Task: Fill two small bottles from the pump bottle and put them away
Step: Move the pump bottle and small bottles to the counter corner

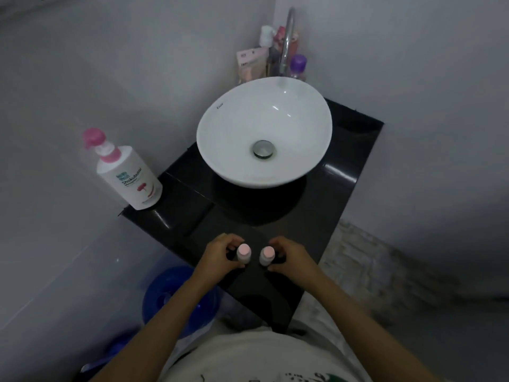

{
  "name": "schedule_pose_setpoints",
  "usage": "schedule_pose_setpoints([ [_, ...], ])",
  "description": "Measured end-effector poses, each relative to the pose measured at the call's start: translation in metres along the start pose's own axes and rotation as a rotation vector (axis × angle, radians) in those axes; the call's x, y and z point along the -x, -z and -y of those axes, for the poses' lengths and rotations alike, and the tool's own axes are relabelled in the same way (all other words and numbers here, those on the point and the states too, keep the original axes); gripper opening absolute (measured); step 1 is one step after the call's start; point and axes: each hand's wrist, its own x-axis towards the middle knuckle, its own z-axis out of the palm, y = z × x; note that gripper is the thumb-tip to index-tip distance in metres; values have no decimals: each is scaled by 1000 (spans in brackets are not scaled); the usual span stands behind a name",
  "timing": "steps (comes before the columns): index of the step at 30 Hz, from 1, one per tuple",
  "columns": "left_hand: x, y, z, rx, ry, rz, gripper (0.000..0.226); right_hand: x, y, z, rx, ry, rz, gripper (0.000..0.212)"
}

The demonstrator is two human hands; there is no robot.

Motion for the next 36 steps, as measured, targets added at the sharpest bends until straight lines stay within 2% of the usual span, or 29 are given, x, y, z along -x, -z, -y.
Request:
schedule_pose_setpoints([
  [5,2,-3,-1,-10,1,-2,34,-1,-10,3,24,25,-81,33],
  [16,6,-3,5,26,-6,-46,29,-5,-15,0,66,87,-89,27],
  [21,13,24,10,86,63,-257,28,-29,-12,31,101,210,-26,23],
  [28,10,83,29,193,294,-634,27,-99,-24,124,156,377,106,25],
  [33,-11,111,42,233,416,-807,24,-148,-46,180,213,399,179,26],
  [36,-25,120,47,245,459,-857,27,-170,-60,197,249,392,201,26],
])
